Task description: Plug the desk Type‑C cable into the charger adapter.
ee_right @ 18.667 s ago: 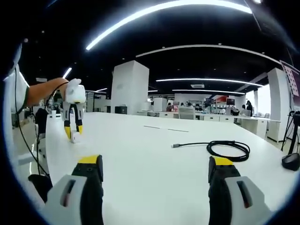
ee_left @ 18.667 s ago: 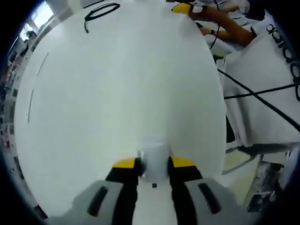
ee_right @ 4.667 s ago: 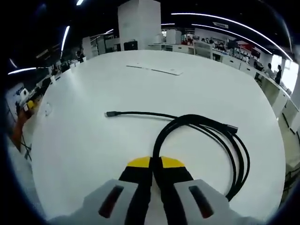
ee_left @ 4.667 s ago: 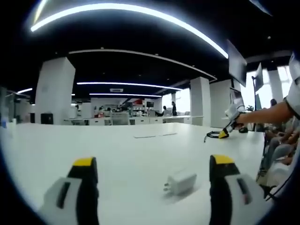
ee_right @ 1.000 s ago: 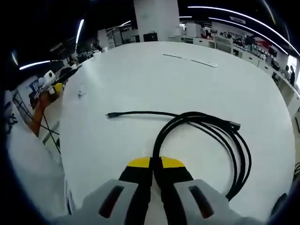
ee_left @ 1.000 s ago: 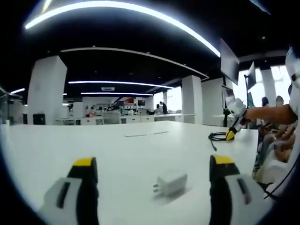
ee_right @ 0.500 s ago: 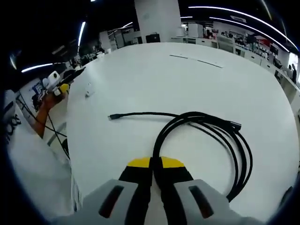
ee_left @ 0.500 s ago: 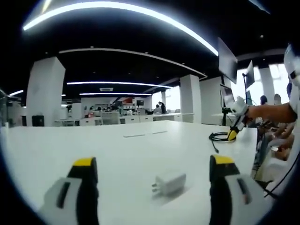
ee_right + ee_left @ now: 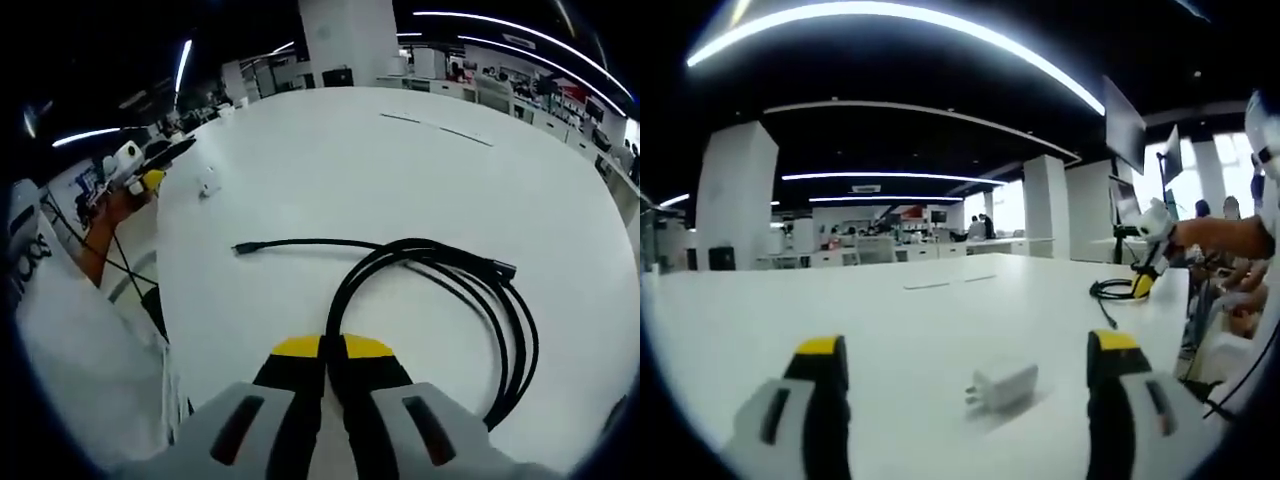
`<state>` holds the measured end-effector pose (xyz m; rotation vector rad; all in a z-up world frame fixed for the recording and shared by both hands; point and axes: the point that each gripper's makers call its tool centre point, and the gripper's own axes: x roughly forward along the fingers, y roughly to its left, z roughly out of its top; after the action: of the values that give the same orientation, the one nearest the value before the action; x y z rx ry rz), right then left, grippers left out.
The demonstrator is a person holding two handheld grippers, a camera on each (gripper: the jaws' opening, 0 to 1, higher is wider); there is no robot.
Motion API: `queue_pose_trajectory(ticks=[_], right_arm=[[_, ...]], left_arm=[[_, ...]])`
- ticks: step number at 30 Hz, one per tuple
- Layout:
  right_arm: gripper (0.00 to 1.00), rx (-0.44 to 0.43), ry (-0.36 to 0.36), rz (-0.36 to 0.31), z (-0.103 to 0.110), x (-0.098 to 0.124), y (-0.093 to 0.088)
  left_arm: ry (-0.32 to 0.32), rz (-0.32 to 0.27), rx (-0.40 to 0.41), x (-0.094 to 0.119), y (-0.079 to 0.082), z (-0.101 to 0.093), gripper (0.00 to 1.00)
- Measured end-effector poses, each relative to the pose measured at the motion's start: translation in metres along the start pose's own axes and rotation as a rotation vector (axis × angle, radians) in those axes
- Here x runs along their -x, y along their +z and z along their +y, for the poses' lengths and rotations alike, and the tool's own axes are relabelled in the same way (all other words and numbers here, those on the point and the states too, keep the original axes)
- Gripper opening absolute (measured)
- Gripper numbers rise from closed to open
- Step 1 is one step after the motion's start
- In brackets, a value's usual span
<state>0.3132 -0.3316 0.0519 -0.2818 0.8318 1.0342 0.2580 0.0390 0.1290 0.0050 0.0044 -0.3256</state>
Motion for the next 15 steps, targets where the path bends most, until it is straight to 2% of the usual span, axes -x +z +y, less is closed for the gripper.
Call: queue_pose_trajectory(ticks=[15], right_arm=[[0.04, 0.011, 0.034, 0.011, 0.019, -0.005, -0.004]], left_arm=[[0.000, 0.005, 0.000, 0.002, -0.003, 0.000, 1.00]])
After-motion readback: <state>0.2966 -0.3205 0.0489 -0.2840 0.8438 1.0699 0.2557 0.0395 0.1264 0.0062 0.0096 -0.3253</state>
